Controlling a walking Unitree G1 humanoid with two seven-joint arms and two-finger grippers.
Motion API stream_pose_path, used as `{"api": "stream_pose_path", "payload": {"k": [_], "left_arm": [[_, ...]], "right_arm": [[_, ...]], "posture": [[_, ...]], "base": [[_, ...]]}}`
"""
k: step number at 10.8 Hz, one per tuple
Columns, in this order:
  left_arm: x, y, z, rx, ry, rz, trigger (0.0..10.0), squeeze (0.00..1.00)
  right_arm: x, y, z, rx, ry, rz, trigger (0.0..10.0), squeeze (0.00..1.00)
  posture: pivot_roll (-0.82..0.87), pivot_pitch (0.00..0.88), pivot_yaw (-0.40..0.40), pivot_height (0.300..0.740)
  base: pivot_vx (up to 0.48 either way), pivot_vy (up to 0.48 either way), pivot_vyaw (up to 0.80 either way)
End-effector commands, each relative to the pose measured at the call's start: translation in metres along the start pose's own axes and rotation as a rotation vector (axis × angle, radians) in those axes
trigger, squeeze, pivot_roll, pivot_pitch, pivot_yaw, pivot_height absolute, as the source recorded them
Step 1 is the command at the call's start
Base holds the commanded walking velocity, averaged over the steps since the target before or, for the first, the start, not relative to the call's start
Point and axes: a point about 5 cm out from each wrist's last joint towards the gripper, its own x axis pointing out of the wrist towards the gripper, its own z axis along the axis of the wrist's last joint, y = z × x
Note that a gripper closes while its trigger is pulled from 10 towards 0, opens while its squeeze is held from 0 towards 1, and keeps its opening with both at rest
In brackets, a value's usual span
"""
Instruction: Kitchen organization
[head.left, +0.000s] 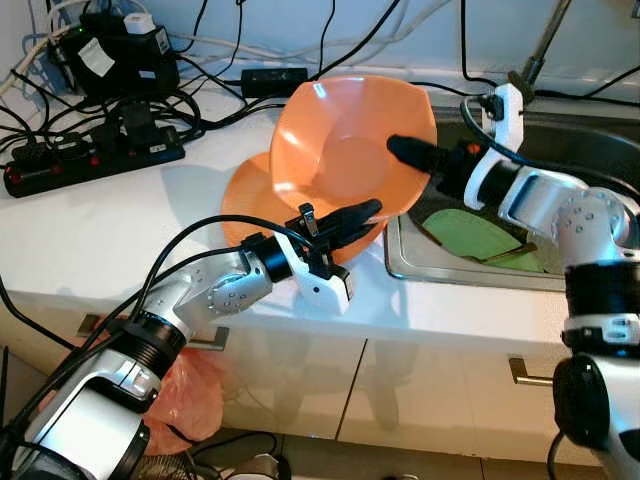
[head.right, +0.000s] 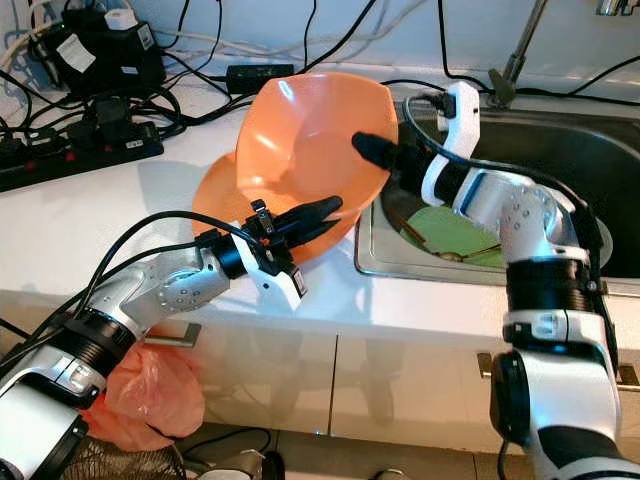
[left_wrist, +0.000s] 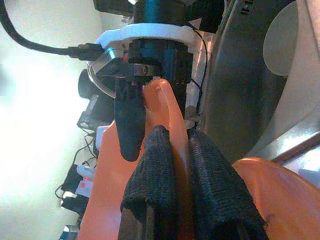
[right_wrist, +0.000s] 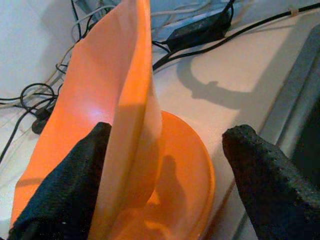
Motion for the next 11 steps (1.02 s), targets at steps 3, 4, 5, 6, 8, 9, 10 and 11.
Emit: {"api": "stream_pose_path", "payload": {"k": [3,4,5,6,8,9,10,11], "left_arm": [[0.001,-0.002,0.004,0.011,-0.037,-0.012,0.0,0.0],[0.002,-0.002,0.004,0.008,-0.037,-0.013,0.0,0.0],[0.002,-0.002,0.004,0.008,-0.038,-0.014,0.0,0.0],[0.003,-0.001,0.003,0.009,-0.038,-0.011,0.0,0.0],[0.004,0.006,-0.001,0.018,-0.02,0.025,3.8,0.0],[0.005,0.008,-0.002,0.019,-0.016,0.029,9.1,0.0],[0.005,0.01,-0.003,0.019,-0.017,0.033,10.0,0.0],[0.006,0.012,-0.003,0.016,-0.022,0.04,10.0,0.0]], "right_arm": [[-0.003,-0.009,0.002,-0.017,0.022,-0.045,0.0,0.0],[-0.004,-0.011,0.001,-0.014,0.025,-0.049,0.0,0.0],[-0.004,-0.012,0.0,-0.012,0.028,-0.051,0.0,0.0],[-0.005,-0.013,-0.001,-0.011,0.031,-0.052,0.0,0.0],[-0.004,-0.013,-0.002,-0.004,0.029,-0.049,0.0,0.0],[-0.004,-0.013,-0.002,-0.003,0.028,-0.048,0.0,0.0],[-0.004,-0.013,-0.003,0.002,0.025,-0.046,0.0,0.0],[-0.004,-0.013,-0.003,0.005,0.023,-0.045,0.0,0.0]], "posture": [[0.05,0.062,0.012,0.74],[0.04,0.058,0.014,0.74],[0.04,0.054,0.016,0.74],[0.04,0.05,0.017,0.74],[0.04,0.043,0.014,0.74],[0.04,0.041,0.013,0.74],[0.05,0.04,0.013,0.74],[0.05,0.04,0.014,0.74]], "base": [[0.0,0.0,0.0],[0.0,0.0,0.0],[0.0,0.0,0.0],[0.0,0.0,0.0],[0.0,0.0,0.0],[0.0,0.0,0.0],[0.0,0.0,0.0],[0.0,0.0,0.0]]}}
